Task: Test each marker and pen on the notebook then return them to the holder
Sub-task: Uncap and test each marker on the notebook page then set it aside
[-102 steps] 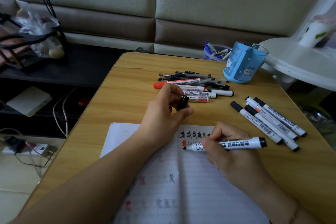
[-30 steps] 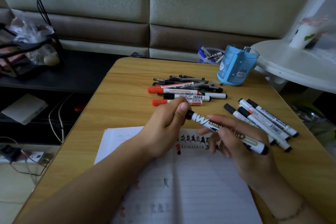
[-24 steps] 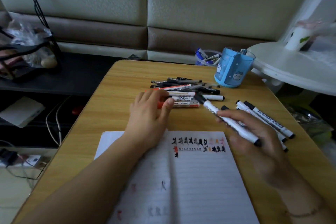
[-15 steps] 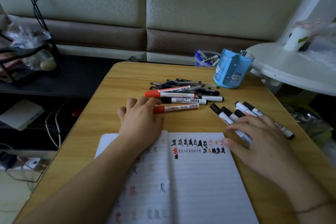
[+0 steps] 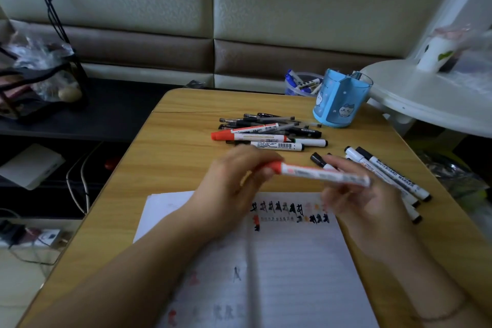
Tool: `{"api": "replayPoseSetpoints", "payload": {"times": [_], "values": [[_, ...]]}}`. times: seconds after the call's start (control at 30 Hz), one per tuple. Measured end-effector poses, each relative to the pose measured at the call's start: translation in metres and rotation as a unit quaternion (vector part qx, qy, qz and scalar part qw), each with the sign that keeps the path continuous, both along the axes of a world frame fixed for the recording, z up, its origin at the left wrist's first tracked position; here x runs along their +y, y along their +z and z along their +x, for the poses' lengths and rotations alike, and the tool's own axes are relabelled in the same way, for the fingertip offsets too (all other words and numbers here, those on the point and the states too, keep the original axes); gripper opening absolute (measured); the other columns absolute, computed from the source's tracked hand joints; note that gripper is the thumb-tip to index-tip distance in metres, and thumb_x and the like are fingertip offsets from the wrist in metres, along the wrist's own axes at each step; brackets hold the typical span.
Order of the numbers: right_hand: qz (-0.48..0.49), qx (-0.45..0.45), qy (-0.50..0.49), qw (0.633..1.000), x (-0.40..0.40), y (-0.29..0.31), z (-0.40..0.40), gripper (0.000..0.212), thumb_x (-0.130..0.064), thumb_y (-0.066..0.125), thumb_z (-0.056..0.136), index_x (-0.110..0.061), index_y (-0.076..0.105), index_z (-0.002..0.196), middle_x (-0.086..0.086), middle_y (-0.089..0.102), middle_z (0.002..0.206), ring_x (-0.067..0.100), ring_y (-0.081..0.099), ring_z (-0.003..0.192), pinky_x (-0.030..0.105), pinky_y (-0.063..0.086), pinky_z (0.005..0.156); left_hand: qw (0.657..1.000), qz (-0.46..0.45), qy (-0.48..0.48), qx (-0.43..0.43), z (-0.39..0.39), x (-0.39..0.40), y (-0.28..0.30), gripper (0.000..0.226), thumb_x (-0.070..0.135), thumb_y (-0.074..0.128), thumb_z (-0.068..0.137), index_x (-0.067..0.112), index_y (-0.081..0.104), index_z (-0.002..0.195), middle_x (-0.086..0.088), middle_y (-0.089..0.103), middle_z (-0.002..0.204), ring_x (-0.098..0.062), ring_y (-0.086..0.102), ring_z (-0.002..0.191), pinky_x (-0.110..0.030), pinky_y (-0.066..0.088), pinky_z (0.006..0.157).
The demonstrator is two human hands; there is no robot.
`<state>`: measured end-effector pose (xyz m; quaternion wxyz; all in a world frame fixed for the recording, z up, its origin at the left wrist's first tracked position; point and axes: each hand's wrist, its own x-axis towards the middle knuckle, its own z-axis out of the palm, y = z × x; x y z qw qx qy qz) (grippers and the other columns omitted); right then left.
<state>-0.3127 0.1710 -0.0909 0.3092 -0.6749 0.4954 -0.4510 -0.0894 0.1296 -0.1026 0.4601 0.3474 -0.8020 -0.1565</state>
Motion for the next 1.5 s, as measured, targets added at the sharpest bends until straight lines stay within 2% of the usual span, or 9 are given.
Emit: {"api": "replayPoseSetpoints", "payload": {"times": [0.1, 0.27, 0.43, 0.73, 0.83, 0.93, 1.03, 1.27, 1.5], "values": [[0.005, -0.181, 0.065, 0.981, 0.008, 0.000, 0.006, 0.041, -0.057, 0.074, 0.071, -0.025, 0.071, 0.097, 0.005, 0.065, 0.065, 0.014, 0.061, 0.059, 0.022, 0.051, 0.054, 0.997, -0.008, -0.045, -0.067, -0.010, 0.012, 0.002, 0.028, 0.018, 0.050, 0.098, 0.007, 0.064, 0.119, 0.001, 0.063, 0.099, -0.014, 0.058, 0.090, -0.023, 0.045, 0.079], [-0.032, -0.132, 0.039, 0.990, 0.015, -0.001, 0.020, 0.013, -0.035, 0.070, 0.074, -0.024, 0.066, 0.080, 0.012, 0.067, 0.067, 0.019, 0.063, 0.053, 0.026, 0.053, 0.049, 0.983, -0.035, -0.054, -0.172, -0.013, 0.018, 0.007, 0.028, 0.029, 0.048, 0.100, 0.009, 0.059, 0.117, -0.002, 0.057, 0.098, -0.020, 0.052, 0.088, -0.032, 0.043, 0.079], [0.001, -0.168, 0.120, 0.978, 0.014, -0.002, 0.021, 0.019, -0.032, 0.068, 0.080, -0.020, 0.056, 0.072, 0.012, 0.064, 0.059, 0.021, 0.059, 0.049, 0.025, 0.048, 0.048, 0.976, -0.083, -0.058, -0.191, -0.007, 0.016, 0.013, 0.035, 0.043, 0.046, 0.099, 0.014, 0.056, 0.083, 0.005, 0.046, 0.060, -0.026, 0.047, 0.051, -0.032, 0.036, 0.044], [-0.105, -0.047, 0.142, 0.983, 0.015, 0.004, 0.008, 0.014, -0.031, 0.065, 0.083, -0.031, 0.055, 0.074, -0.007, 0.060, 0.065, 0.020, 0.056, 0.056, 0.032, 0.047, 0.048, 0.983, -0.008, -0.097, -0.158, -0.003, 0.011, 0.008, 0.033, 0.058, 0.059, 0.086, 0.028, 0.068, 0.096, 0.004, 0.048, 0.049, -0.012, 0.035, 0.045, -0.021, 0.027, 0.046], [-0.102, -0.172, 0.101, 0.974, 0.013, 0.007, 0.007, 0.009, -0.032, 0.063, 0.083, -0.024, 0.062, 0.078, 0.000, 0.061, 0.061, 0.023, 0.057, 0.051, 0.030, 0.047, 0.048, 0.994, 0.044, -0.061, -0.082, 0.009, 0.005, 0.007, 0.056, 0.073, 0.048, 0.082, 0.026, 0.057, 0.111, 0.009, 0.044, 0.050, -0.004, 0.038, 0.044, -0.021, 0.027, 0.049], [0.000, -0.249, 0.125, 0.960, 0.010, 0.011, 0.009, 0.033, -0.046, 0.066, 0.085, -0.016, 0.069, 0.099, 0.014, 0.071, 0.081, 0.032, 0.068, 0.071, 0.031, 0.052, 0.053, 0.994, 0.087, -0.015, 0.057, 0.018, 0.000, -0.001, 0.038, 0.048, 0.033, 0.097, 0.020, 0.049, 0.118, 0.001, 0.047, 0.063, -0.017, 0.044, 0.056, -0.041, 0.038, 0.055], [0.058, -0.107, 0.076, 0.990, 0.011, 0.001, 0.020, 0.021, -0.028, 0.072, 0.075, -0.013, 0.069, 0.089, 0.012, 0.072, 0.079, 0.022, 0.069, 0.066, 0.029, 0.054, 0.052, 0.991, 0.104, 0.032, 0.078, 0.012, -0.001, -0.007, 0.022, 0.024, 0.034, 0.099, 0.025, 0.042, 0.120, 0.000, 0.050, 0.076, -0.028, 0.048, 0.066, -0.053, 0.044, 0.065], [0.017, -0.048, 0.058, 0.997, 0.012, -0.018, 0.039, 0.031, -0.039, 0.068, 0.076, -0.016, 0.053, 0.062, 0.005, 0.057, 0.053, 0.013, 0.044, 0.042, 0.029, 0.033, 0.039, 0.990, 0.099, 0.093, 0.043, 0.009, -0.003, -0.010, 0.042, 0.031, 0.072, 0.086, 0.027, 0.044, 0.117, 0.016, 0.066, 0.096, 0.007, 0.058, 0.079, -0.013, 0.042, 0.066], [0.039, -0.020, 0.065, 0.997, 0.011, -0.018, 0.039, 0.029, -0.032, 0.075, 0.080, -0.016, 0.056, 0.065, 0.004, 0.055, 0.053, 0.011, 0.043, 0.044, 0.027, 0.033, 0.041, 0.989, 0.110, 0.092, 0.026, 0.008, -0.006, -0.010, 0.029, 0.022, 0.080, 0.079, 0.016, 0.060, 0.100, 0.014, 0.066, 0.089, 0.018, 0.050, 0.062, -0.003, 0.032, 0.057]]}}
